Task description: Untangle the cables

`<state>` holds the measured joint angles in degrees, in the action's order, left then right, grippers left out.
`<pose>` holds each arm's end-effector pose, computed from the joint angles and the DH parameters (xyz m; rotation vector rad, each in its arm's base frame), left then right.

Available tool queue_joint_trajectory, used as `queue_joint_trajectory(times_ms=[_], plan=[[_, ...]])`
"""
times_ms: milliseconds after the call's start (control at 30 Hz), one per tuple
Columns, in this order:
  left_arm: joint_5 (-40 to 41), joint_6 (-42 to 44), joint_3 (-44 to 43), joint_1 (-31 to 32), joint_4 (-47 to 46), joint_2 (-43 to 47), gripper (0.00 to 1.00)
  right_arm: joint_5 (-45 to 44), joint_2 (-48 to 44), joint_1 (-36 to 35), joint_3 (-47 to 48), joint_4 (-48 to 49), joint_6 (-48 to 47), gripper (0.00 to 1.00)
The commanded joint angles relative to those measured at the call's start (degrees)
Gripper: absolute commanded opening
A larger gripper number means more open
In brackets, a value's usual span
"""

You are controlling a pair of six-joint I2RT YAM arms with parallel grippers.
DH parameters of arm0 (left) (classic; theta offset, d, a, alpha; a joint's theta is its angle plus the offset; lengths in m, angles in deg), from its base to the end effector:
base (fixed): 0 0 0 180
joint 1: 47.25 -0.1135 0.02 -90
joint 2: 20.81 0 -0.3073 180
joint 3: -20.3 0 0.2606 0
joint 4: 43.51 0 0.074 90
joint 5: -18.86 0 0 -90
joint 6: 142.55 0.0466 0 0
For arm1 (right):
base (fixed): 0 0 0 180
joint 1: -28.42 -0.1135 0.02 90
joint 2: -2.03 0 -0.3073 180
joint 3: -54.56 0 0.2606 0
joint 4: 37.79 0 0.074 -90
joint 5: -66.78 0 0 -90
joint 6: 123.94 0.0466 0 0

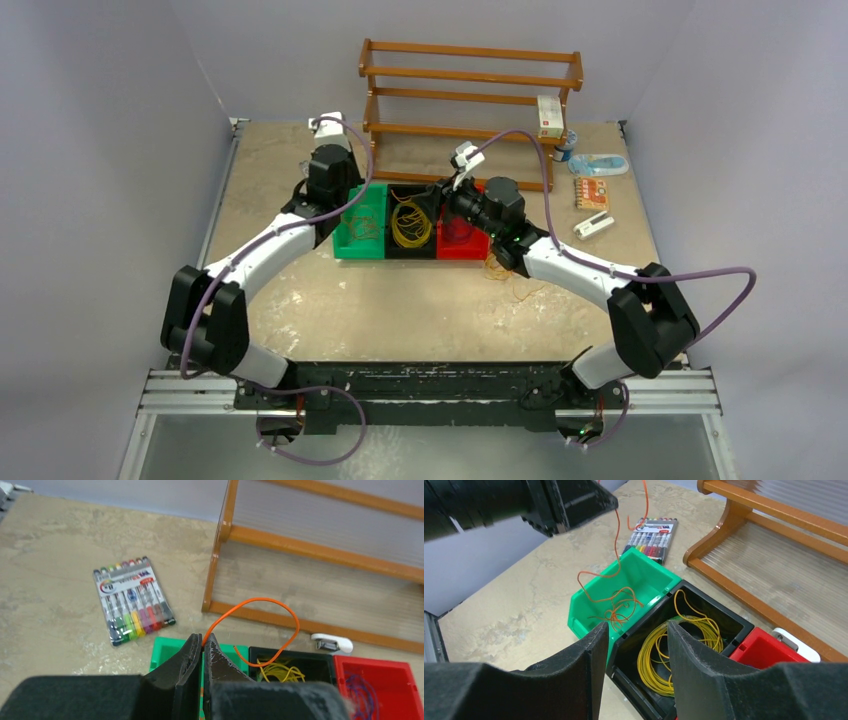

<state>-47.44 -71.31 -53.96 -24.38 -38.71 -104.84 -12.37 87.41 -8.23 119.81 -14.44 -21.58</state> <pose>0.3369 -0.1218 0.3456 -0.2251 1.7913 -0.1402 0.2832 0.2216 0.3368 -0.4831 1.4972 0.8221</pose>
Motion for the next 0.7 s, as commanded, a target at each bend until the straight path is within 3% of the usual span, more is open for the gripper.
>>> queue_joint_trajectory(times_ms=[0,267,667], plan=[[-2.6,-2.8,1.3,-0.4,-3.8,-2.4,0.0,-1.7,-1.7,0.2,-0.3,1.6,-1.1,0.49],[-3.8,-5.1,3.7,-0.4,-3.9,-6.9,0.0,-2.2,-1.4,0.3,-0.4,1.5,-0.6,0.49],[2.9,-10.0,2.2,-0.4,4.2,-13.4,0.0,-1.9,-1.1,0.3,-0.6,1.3,-0.5,0.5]])
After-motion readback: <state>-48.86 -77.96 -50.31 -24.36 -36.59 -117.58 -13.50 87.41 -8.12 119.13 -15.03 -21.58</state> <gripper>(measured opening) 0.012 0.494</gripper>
